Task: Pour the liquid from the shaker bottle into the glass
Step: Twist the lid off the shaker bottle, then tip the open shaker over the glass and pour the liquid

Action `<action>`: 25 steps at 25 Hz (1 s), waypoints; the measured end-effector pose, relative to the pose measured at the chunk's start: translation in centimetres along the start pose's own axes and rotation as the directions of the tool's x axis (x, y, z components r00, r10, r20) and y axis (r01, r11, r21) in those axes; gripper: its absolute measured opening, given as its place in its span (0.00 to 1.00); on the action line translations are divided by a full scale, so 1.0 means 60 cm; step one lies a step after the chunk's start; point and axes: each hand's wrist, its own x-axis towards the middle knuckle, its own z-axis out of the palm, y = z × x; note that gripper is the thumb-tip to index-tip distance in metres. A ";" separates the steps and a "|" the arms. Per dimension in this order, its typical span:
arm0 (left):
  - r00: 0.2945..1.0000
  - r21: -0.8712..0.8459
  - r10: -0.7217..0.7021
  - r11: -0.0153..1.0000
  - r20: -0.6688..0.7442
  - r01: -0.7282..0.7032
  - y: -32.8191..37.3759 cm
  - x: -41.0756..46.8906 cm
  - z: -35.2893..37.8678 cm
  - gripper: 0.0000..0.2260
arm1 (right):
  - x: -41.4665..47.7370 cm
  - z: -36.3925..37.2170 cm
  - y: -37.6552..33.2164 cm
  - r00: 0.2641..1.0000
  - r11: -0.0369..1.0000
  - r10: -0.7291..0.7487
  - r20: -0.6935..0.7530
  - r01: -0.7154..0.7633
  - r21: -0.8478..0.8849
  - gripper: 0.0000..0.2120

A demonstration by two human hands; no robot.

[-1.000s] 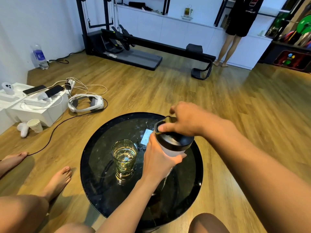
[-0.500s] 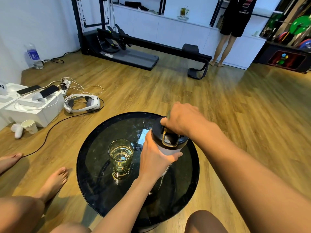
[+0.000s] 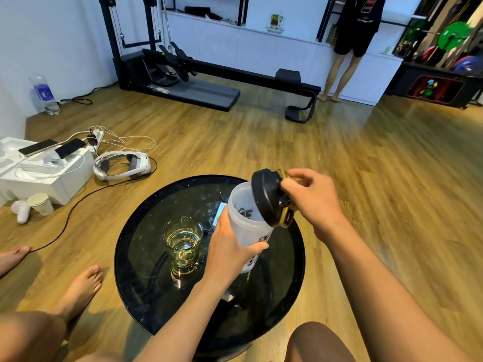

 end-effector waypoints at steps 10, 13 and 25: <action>0.999 0.015 0.006 1.000 -0.050 -0.006 -0.006 -0.007 -0.001 0.50 | 0.023 0.003 0.216 0.919 0.925 0.379 -0.111 -0.372 0.081 0.13; 1.000 0.022 -0.008 1.000 -0.029 0.009 -0.013 -0.010 0.004 0.51 | 0.019 0.033 0.243 0.966 0.911 0.244 -0.082 -0.257 -0.322 0.21; 0.996 0.037 -0.003 0.999 -0.094 0.007 -0.018 -0.020 0.001 0.46 | -0.015 0.071 0.234 0.956 0.750 0.021 0.291 0.178 -0.637 0.33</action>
